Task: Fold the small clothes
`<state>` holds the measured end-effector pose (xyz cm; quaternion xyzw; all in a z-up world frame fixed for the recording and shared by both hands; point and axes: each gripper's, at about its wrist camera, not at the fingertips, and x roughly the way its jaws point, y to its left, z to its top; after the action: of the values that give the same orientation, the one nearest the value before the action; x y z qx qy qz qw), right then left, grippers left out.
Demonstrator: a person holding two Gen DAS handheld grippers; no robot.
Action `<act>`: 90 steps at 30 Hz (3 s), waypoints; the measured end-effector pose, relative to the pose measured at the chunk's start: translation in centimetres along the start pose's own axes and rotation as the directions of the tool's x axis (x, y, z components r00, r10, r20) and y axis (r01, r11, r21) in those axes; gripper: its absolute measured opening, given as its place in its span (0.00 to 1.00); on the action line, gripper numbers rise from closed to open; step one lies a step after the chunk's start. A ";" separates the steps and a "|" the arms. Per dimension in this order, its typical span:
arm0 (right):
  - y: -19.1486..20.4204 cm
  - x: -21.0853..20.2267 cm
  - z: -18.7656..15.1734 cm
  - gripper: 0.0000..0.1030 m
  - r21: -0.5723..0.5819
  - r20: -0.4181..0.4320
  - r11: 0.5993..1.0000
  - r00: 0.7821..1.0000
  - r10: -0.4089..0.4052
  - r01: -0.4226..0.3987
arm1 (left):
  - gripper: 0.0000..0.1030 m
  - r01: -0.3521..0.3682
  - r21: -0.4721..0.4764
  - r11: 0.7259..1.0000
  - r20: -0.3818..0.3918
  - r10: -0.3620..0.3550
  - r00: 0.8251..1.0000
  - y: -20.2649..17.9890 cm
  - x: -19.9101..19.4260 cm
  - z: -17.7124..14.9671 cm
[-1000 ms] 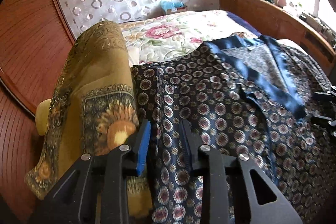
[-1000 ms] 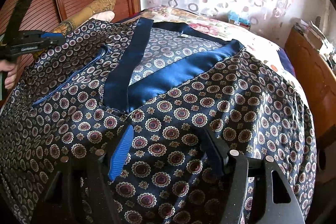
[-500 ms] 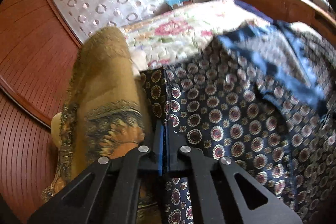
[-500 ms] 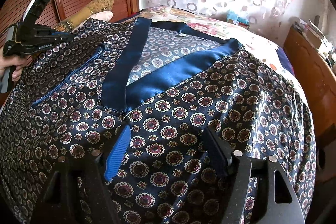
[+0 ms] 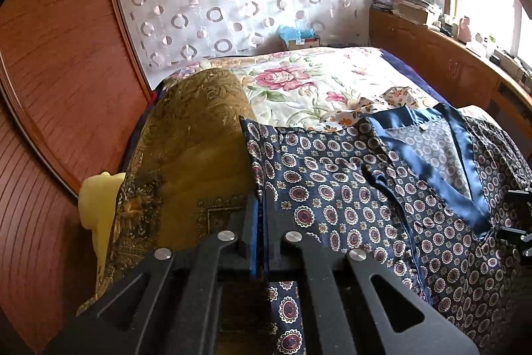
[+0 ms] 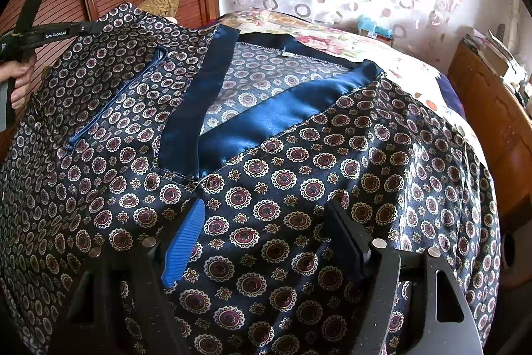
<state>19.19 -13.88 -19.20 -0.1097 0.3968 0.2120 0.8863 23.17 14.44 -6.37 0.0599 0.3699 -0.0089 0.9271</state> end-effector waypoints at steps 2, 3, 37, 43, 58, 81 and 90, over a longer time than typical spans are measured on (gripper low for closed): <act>0.0 0.0 0.0 0.74 0.000 0.000 1.000 1.000 -0.001 0.001 | 0.03 0.007 -0.010 1.000 0.002 -0.006 1.000 -0.1 -0.1 0.0; 0.0 0.0 0.0 0.74 0.000 0.000 1.000 1.000 -0.002 0.002 | 0.03 0.010 -0.012 1.000 0.006 -0.010 1.000 -0.3 -0.2 0.0; -0.1 0.0 0.0 0.76 0.004 0.006 1.000 1.000 -0.002 0.002 | 0.78 0.208 0.006 0.978 0.168 -0.206 0.964 -9.2 -10.8 -8.9; -0.2 -2.6 -1.8 0.76 -0.002 0.061 0.998 0.996 -0.070 0.070 | 0.78 0.224 -0.028 0.974 0.164 -0.217 0.962 -10.4 -11.0 -10.4; -10.5 -12.7 -11.0 0.76 0.214 0.086 0.949 0.963 -0.253 0.231 | 0.78 0.241 0.007 0.971 0.139 -0.240 0.961 -12.8 -11.9 -12.4; -15.6 -13.2 -16.2 0.55 0.408 -0.002 0.899 0.985 -0.173 0.159 | 0.78 0.304 0.049 0.951 0.128 -0.308 0.943 -16.0 -12.7 -12.5; -14.3 -13.1 -15.3 0.08 0.293 -0.016 0.910 0.953 -0.301 0.293 | 0.78 0.302 0.042 0.952 0.126 -0.305 0.944 -16.1 -12.8 -12.7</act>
<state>8.00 -35.85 -19.12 -0.0334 0.3893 0.0154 0.9204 4.22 -0.42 -8.42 0.0119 0.3130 -0.1597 0.9361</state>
